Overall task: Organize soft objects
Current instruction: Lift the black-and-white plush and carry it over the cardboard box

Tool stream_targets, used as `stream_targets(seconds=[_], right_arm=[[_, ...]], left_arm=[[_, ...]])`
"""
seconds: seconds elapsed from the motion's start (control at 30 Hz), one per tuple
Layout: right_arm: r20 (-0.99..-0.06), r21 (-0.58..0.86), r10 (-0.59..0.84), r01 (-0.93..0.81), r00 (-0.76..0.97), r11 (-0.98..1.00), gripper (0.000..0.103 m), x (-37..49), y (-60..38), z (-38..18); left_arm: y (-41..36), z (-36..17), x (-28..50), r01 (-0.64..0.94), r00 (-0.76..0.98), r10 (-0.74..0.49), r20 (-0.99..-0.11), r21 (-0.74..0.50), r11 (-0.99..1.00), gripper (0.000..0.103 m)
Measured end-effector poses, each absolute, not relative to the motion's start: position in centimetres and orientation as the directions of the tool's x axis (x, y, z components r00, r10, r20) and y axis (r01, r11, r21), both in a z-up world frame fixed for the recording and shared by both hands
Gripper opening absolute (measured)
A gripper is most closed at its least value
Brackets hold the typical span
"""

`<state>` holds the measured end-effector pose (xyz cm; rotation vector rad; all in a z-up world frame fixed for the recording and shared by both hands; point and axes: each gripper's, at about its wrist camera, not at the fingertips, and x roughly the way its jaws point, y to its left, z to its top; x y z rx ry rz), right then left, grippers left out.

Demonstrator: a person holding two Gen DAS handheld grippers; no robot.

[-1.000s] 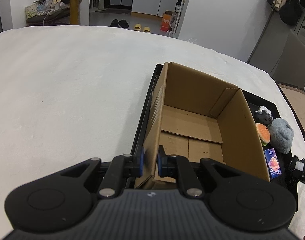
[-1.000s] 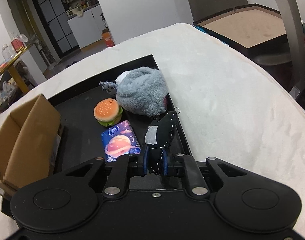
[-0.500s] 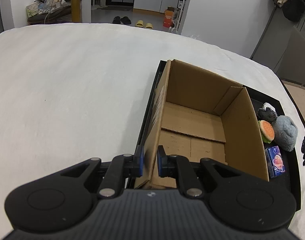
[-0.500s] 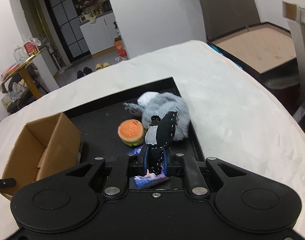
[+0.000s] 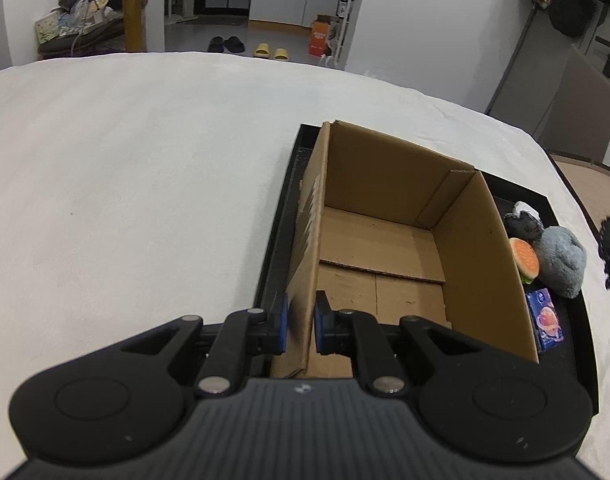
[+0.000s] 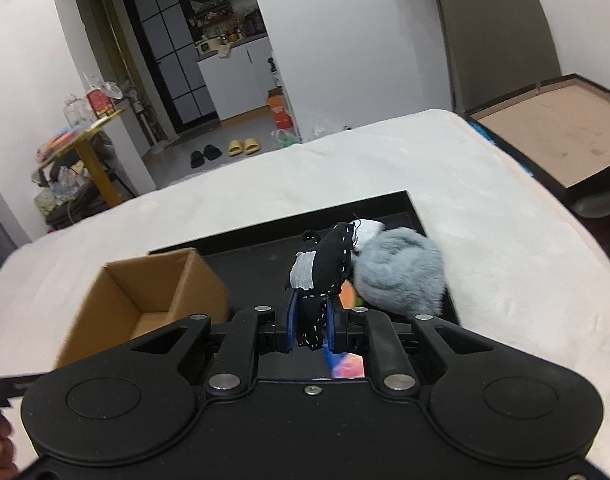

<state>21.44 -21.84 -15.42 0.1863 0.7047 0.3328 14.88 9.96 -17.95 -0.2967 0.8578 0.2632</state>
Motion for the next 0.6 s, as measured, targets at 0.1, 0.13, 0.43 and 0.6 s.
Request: stream_targets(seconds=[0.1,0.13,0.43,0.6], right_arm=[[-0.597,0.278,0.378,-0.26,0.708,0.925,0.014,21.7,-21.0,-14.9],[-0.596,0.279,0.384,-0.266,0.706,0.923,0.014,21.6,-20.7,-14.8],[-0.587,0.259,0.427,-0.34,0.688,0.904,0.014,21.8,-17.0,-14.1],[-0.584,0.262,0.466,-0.389,0.665,0.883,0.014,21.7,-14.5,-13.8]], left_arm=[[9.9,-18.0,15.0,-0.333,0.628,0.094,-0.773,-0.157,0.93,0.011],[9.9,-18.0,15.1,-0.333,0.628,0.093,-0.773,-0.159,0.929,0.012],[10.7,-18.0,15.1,-0.324,0.623,0.072,-0.779,-0.174,0.93,0.012],[10.9,-18.0,15.5,-0.32,0.611,0.059,-0.79,-0.178,0.93,0.012]])
